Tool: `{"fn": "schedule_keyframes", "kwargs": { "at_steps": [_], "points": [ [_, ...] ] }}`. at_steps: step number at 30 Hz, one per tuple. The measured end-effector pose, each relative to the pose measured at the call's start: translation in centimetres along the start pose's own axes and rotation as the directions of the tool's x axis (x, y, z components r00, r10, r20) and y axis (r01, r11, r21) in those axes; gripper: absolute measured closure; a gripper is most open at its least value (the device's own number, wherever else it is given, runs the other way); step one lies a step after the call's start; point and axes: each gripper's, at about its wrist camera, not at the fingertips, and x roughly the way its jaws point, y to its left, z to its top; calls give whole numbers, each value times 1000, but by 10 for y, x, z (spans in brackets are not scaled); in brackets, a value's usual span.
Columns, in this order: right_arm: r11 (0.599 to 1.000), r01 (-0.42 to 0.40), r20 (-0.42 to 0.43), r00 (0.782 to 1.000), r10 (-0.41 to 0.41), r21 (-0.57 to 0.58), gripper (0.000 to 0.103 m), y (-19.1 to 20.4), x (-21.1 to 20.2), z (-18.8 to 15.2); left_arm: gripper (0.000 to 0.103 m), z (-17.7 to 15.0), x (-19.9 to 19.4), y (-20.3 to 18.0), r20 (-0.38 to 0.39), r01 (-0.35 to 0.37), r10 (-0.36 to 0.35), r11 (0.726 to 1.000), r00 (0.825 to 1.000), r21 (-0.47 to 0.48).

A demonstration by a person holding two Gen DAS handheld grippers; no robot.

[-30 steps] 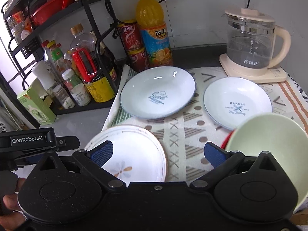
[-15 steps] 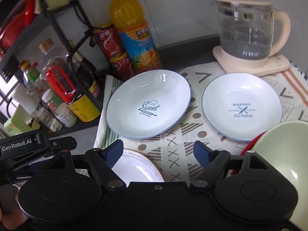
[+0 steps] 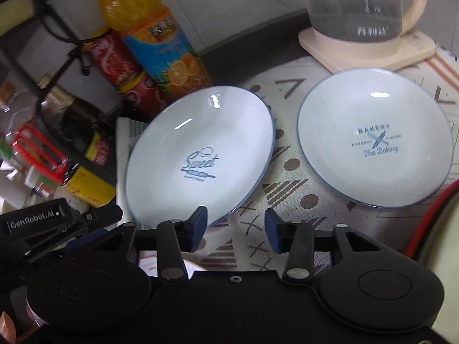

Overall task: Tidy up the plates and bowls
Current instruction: 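Grasp the rim of the white 'Sweet' plate with the right gripper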

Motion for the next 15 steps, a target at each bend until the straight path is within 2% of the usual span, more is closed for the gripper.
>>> {"fn": "schedule_keyframes", "kwargs": {
  "at_steps": [3,5,7,9,15],
  "points": [
    [999,-7,-9,1000,7,35,70,-6,10,2,76,2,10,1,-23,8,-9,1000,1000,-30],
    [999,-12,-11,1000,12,38,71,-6,14,5,76,3,14,-3,-7,-21,21,1000,1000,3],
    [999,-10,-16,1000,11,41,73,-7,20,8,76,4,20,-2,-4,-22,22,1000,1000,9],
    [999,-14,-18,1000,15,50,75,-9,26,12,84,6,28,1,-23,-28,28,1000,999,-7],
    [996,-14,-29,999,16,89,81,-15,41,17,86,8,44,4,-29,-37,36,999,999,-19]
  ]
}}
